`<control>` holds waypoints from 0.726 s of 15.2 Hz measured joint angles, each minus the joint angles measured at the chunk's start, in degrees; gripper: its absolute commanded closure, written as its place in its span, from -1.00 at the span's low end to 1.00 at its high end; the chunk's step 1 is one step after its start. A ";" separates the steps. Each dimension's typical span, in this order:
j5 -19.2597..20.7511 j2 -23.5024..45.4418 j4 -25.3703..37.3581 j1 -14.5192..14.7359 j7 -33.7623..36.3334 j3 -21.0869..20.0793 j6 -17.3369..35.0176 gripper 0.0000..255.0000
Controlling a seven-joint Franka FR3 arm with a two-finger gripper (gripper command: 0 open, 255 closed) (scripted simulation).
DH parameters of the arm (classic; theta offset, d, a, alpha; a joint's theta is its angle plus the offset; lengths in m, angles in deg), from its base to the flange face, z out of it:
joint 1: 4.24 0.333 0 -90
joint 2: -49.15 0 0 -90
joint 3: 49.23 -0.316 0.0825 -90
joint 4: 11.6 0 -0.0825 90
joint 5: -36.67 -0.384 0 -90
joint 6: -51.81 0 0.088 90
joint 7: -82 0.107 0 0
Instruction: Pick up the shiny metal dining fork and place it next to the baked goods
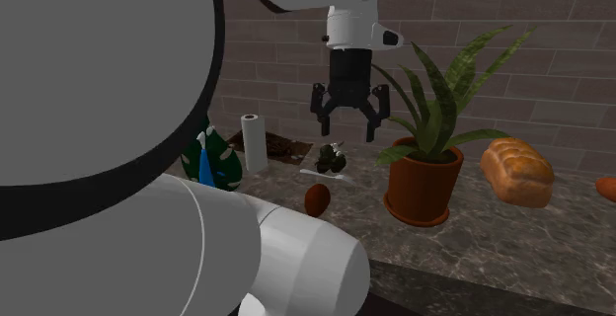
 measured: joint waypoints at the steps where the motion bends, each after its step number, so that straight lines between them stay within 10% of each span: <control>1: 0.00 0.00 0.00 0.00 0.00 0.00 0.00 -1.00; 11: -8.32 11.91 -1.31 -3.48 27.69 -13.71 13.58 -1.00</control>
